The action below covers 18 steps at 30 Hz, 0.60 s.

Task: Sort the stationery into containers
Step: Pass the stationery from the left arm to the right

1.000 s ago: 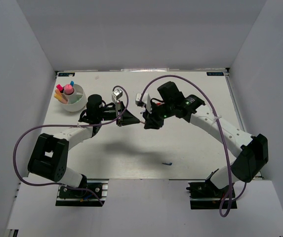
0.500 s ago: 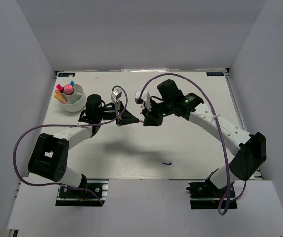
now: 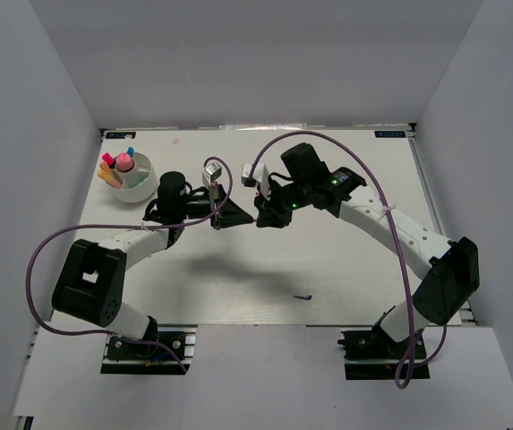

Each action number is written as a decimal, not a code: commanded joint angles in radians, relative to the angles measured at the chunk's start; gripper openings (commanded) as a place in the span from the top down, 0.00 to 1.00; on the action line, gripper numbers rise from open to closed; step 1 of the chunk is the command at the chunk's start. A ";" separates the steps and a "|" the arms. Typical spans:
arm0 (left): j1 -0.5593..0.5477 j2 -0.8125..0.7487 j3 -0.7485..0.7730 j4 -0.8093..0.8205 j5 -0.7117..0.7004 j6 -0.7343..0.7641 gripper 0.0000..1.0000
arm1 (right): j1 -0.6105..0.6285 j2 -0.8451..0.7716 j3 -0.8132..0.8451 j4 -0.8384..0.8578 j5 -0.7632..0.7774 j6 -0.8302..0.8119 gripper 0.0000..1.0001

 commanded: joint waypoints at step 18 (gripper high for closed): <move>-0.005 0.008 0.007 0.037 -0.007 -0.041 1.00 | 0.005 0.003 -0.012 0.034 0.024 -0.032 0.65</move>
